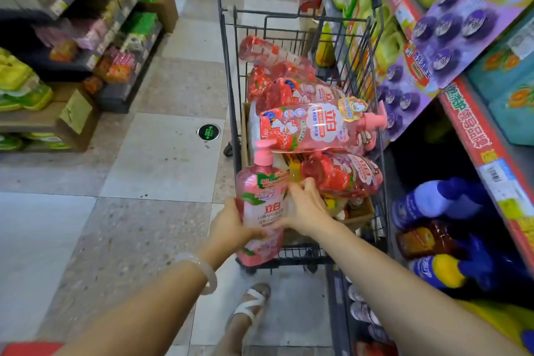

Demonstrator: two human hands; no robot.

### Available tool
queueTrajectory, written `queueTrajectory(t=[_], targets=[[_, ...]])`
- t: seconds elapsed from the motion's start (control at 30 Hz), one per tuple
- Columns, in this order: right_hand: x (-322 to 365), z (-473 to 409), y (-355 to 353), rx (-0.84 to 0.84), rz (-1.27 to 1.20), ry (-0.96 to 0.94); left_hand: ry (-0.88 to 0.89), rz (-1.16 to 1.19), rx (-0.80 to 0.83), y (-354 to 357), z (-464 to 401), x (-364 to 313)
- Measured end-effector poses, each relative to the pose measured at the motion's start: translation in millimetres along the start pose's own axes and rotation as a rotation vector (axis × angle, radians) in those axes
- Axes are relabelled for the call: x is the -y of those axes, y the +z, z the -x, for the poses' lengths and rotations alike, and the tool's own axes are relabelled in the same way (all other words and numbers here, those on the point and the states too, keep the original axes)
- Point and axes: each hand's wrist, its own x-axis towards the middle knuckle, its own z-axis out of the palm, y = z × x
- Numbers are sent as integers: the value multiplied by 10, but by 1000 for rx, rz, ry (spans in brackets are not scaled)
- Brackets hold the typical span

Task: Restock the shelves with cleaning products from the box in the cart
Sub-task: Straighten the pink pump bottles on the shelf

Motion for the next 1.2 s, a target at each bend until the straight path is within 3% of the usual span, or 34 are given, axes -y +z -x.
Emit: queueTrajectory(t=[0.17,0.3,0.37,0.57,0.83,0.97,1.2], targets=[[161,119,-104,-53,-269,-127,41,204,-16,-158,159,-48],[254,326,-548,68,-580,-191,141,241,38,-534,276,-376],[294,453,-814,43,-627,-210,236,253,97,-716,332,-656],[438,1018,-1696,-424,-703,-312,554,234,217,-1109,642,-1736],[406,2330,-3127,-1065,-538,-403,1111,300,407,-1034,1510,-3502],[296,3032,-3724,-1278,-394,-361,1358,292,520,-850,2026,-4281],[150,3973,-4386,-1582,-138,-258,1567,270,756,-473,2780,-5305]])
